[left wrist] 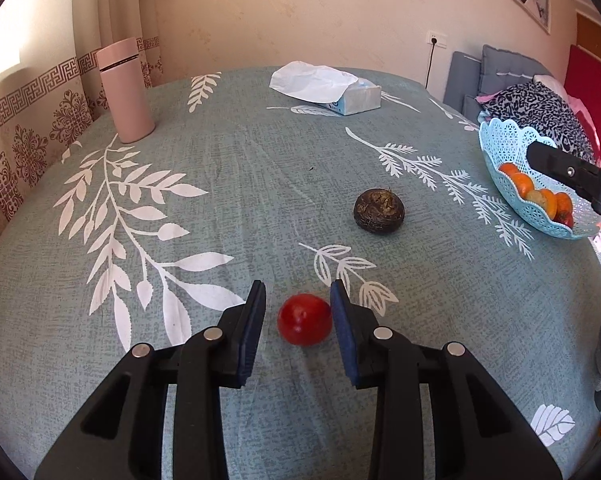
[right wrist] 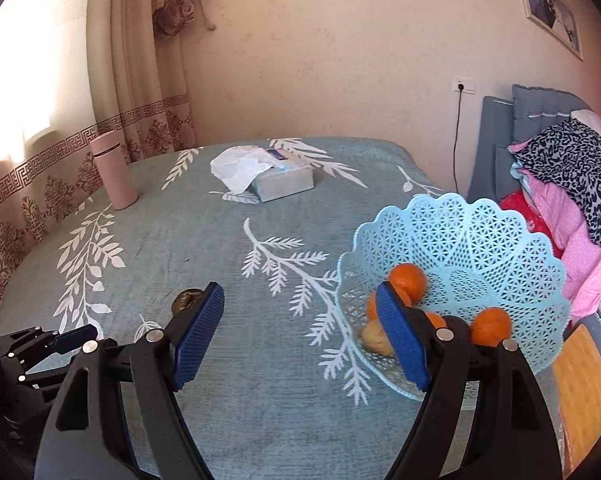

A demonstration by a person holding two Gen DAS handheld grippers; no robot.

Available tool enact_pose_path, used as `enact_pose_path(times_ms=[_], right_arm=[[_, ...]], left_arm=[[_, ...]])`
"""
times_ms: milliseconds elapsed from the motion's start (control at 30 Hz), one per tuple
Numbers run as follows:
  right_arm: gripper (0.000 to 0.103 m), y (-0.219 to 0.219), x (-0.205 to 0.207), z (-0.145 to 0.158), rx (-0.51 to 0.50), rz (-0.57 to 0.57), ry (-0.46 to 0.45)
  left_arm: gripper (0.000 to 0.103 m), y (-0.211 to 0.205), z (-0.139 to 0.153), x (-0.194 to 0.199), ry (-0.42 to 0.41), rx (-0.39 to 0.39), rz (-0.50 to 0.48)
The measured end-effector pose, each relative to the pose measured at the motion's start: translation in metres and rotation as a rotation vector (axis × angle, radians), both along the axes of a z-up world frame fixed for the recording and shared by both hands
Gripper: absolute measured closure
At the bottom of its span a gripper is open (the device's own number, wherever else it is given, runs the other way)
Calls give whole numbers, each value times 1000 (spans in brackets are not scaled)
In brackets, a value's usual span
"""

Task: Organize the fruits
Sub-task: 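Move the left tool back to the red tomato on the table, then grasp the tomato with the left tool while the right grasps the dark passion fruit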

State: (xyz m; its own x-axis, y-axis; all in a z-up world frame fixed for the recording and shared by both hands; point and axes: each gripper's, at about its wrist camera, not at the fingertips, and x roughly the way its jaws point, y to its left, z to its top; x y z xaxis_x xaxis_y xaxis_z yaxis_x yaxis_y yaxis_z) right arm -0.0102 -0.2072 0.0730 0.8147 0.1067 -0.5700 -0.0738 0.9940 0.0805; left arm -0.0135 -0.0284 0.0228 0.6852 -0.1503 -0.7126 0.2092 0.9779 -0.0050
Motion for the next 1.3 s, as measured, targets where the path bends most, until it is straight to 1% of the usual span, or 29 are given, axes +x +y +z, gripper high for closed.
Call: enact_pose_path(times_ms=[200,300,533,767,867,1000,1067,1133,1300], right_arm=[[23,39,35,-22,3,118,140],[23,56,46,-33,11,167,192],[24,79,66,-46,-1,231,255],[24,91,74,-52,-3,258,273],[30,95,80,-56,-8,261,285],[45,97,87,-64,-14,259,312],[49,98,88,-64,-25,255,306],[58,99,87,-64,-40,256,302],[59,100,81,-62,-59,248,281]], left_arm=[[69,4,-1,1,4,-7,15],[69,5,-2,2,10,-10,19],[69,7,-5,4,27,-18,33],[69,10,-7,6,43,-24,45],[69,10,-8,7,48,-26,47],[69,10,-9,7,52,-28,45],[69,10,-9,8,56,-28,45],[69,11,-10,9,61,-31,44],[69,11,-11,10,69,-34,46]])
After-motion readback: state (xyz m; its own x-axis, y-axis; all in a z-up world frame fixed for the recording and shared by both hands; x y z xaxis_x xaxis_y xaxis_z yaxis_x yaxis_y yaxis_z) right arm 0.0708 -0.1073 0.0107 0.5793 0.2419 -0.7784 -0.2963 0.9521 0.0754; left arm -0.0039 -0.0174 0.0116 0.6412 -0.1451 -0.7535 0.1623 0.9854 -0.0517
